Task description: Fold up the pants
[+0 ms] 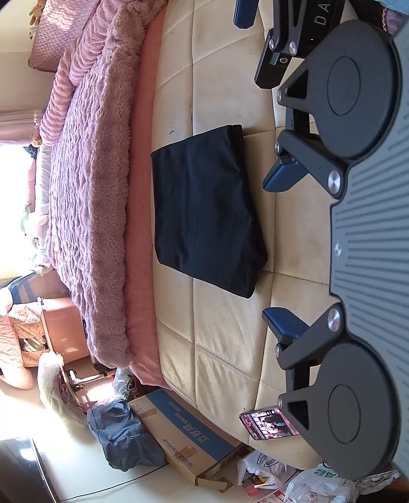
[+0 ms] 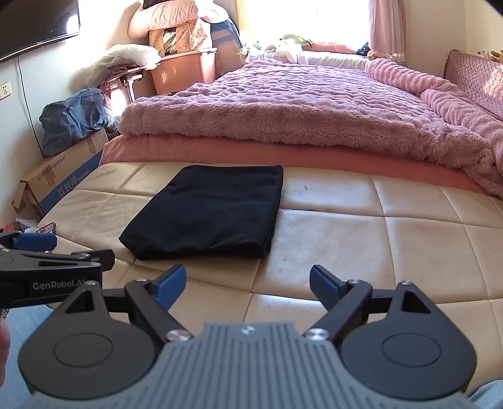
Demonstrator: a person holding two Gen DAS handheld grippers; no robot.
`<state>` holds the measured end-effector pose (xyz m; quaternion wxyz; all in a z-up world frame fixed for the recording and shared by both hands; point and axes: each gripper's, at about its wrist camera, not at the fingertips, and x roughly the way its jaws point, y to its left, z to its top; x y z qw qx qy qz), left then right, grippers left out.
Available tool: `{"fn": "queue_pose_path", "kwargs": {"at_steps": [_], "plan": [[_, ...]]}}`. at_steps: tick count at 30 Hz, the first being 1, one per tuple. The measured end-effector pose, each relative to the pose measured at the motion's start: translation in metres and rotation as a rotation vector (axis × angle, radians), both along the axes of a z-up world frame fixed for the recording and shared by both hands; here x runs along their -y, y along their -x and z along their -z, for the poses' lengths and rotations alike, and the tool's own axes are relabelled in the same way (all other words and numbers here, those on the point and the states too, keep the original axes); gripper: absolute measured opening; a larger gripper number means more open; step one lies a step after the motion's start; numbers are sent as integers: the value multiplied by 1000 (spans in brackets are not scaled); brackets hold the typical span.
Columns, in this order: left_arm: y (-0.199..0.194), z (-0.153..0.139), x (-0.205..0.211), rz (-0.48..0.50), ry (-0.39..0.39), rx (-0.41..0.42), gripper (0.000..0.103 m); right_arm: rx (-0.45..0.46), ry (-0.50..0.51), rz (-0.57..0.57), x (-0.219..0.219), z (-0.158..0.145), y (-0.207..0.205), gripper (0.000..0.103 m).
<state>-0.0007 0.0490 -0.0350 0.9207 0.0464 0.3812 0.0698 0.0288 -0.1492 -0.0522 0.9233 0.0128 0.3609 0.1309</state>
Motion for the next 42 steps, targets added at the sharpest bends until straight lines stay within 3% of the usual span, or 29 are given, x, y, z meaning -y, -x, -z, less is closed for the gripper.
{"fn": "queue_pose_path", "kwargs": {"at_steps": [42], "plan": [[1, -5, 0, -1, 10, 8, 96, 8, -2, 0, -1, -5, 2, 82]]}}
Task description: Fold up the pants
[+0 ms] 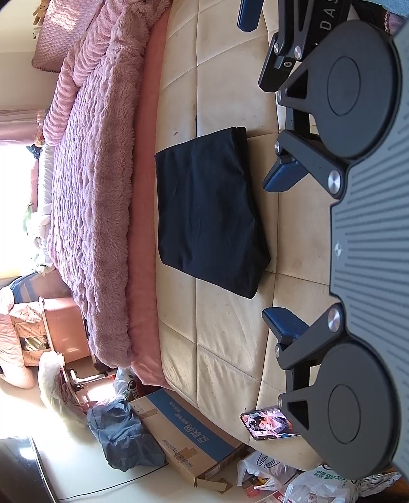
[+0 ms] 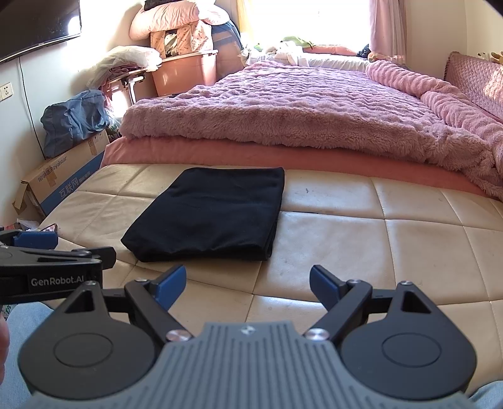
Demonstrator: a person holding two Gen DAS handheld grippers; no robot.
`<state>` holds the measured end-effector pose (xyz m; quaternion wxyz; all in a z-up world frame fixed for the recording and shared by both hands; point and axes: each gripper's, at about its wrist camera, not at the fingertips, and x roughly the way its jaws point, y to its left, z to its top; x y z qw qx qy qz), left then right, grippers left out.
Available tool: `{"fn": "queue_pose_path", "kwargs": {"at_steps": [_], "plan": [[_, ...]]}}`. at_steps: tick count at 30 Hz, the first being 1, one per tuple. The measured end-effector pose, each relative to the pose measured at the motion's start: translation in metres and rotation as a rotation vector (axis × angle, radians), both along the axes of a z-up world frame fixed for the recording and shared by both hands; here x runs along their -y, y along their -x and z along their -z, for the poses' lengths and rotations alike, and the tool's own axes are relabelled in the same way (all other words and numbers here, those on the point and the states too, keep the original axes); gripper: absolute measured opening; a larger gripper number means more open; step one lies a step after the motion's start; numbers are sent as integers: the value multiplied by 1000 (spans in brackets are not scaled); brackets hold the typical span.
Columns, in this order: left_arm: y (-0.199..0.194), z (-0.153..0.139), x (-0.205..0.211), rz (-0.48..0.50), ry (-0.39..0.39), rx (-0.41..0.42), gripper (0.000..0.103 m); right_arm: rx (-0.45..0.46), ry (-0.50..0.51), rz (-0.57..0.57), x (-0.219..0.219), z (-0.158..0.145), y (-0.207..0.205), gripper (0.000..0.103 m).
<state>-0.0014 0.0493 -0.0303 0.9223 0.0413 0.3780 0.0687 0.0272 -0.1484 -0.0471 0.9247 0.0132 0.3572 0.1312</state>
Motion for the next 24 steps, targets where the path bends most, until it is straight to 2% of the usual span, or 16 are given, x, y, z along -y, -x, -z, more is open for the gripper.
{"fn": "queue_pose_path", "kwargs": {"at_steps": [24], "plan": [[1, 1, 4, 3, -15, 9, 91, 3, -9, 5, 1, -1, 1, 82]]}}
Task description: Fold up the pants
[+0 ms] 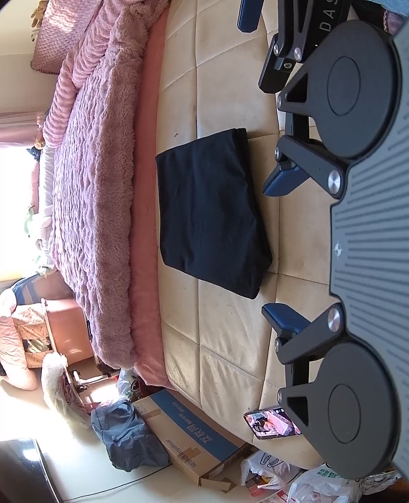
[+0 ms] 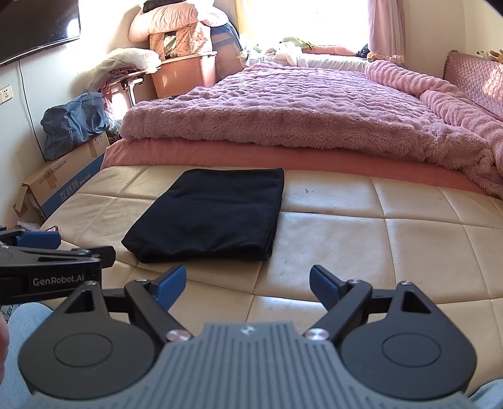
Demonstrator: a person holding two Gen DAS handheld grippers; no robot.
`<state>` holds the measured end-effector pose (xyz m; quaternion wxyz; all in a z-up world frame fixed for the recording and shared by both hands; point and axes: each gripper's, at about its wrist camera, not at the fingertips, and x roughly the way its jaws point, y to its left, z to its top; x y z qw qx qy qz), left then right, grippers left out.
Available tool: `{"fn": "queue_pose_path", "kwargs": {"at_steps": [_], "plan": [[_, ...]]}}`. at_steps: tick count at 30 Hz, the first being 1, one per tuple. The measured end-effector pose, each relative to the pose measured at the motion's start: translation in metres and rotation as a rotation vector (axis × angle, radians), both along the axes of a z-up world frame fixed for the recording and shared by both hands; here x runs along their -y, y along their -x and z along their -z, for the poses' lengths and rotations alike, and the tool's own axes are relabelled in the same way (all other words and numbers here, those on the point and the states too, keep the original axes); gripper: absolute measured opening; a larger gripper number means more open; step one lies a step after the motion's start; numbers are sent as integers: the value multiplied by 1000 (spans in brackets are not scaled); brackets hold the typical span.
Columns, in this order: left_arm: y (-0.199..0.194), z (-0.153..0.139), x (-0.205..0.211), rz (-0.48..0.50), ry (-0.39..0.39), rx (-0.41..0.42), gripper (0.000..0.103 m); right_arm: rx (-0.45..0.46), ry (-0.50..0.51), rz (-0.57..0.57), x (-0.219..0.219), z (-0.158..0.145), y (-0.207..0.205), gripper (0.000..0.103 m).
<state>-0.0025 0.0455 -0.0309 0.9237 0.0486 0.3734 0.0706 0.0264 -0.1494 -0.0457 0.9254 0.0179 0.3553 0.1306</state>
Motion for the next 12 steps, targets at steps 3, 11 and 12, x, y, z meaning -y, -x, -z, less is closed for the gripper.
{"fn": "queue_pose_path", "kwargs": {"at_steps": [3, 11, 12], "plan": [[0, 0, 1, 0, -19, 8, 91, -1, -1, 1, 0, 0, 0, 82], [-1, -1, 1, 9, -23, 17, 91, -6, -7, 3, -1, 1, -1, 82], [-1, -1, 1, 9, -23, 16, 91, -9, -6, 3, 0, 2, -1, 82]]}}
